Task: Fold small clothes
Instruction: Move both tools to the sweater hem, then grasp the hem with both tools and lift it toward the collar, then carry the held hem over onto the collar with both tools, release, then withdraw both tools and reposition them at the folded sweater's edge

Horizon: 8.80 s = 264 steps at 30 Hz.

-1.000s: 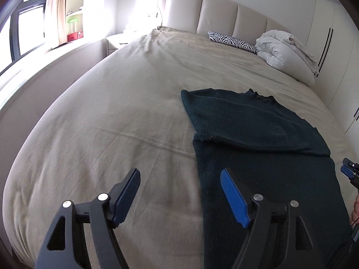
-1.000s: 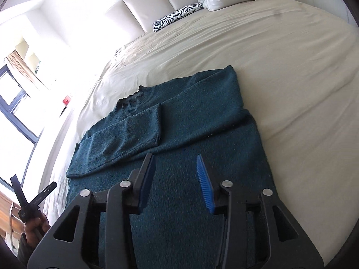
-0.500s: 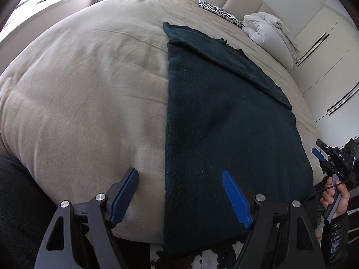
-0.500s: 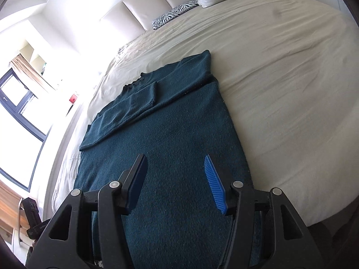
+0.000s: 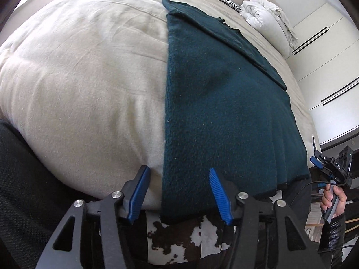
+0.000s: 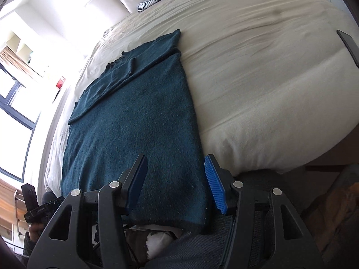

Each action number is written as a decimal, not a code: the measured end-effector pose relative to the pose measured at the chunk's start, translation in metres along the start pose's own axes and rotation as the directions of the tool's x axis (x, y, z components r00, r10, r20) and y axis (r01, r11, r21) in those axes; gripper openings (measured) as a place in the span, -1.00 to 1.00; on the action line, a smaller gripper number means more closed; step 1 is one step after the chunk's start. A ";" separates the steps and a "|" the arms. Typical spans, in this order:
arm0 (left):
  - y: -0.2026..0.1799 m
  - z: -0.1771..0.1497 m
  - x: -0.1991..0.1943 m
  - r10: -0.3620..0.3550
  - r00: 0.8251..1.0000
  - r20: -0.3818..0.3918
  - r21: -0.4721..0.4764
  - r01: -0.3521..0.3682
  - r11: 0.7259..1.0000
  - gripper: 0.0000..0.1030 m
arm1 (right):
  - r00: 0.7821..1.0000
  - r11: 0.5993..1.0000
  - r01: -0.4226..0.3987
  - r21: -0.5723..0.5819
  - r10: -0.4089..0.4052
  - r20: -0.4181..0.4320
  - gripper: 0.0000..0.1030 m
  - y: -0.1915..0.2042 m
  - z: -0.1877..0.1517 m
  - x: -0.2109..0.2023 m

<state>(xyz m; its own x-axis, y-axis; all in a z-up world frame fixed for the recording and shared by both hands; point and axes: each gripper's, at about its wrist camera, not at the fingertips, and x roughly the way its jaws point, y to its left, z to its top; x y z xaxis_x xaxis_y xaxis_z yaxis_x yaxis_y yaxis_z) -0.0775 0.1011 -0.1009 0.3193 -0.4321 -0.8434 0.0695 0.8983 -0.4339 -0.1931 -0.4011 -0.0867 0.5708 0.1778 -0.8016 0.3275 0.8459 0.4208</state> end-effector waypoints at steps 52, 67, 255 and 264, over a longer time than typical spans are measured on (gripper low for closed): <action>0.024 0.028 -0.056 -0.314 0.942 0.117 -0.116 0.327 0.938 -0.88 | 0.976 0.974 -0.211 0.083 0.214 -0.038 -0.87 -0.004 -0.001 -0.023; 0.013 0.093 -0.083 -0.435 0.847 0.306 -0.147 0.494 0.857 -0.88 | 0.898 0.895 -0.421 0.144 0.390 0.204 -0.87 0.008 0.078 -0.038; -0.073 0.206 0.080 0.246 0.900 0.361 0.147 -0.315 0.937 0.49 | 0.978 0.999 0.051 0.013 -0.052 0.203 -0.18 0.041 0.207 0.161; -0.070 0.201 0.079 0.242 0.907 0.345 0.134 -0.303 0.944 0.49 | 0.979 0.987 0.137 -0.078 -0.123 0.161 -0.89 0.042 0.185 0.176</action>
<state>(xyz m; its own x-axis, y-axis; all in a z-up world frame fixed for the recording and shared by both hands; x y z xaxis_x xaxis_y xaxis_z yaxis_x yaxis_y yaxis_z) 0.1326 0.0203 -0.0731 0.6327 -0.1472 -0.7603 0.0959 0.9891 -0.1118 0.0603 -0.4273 -0.1315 0.6396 -0.0110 -0.7686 0.3429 0.8990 0.2725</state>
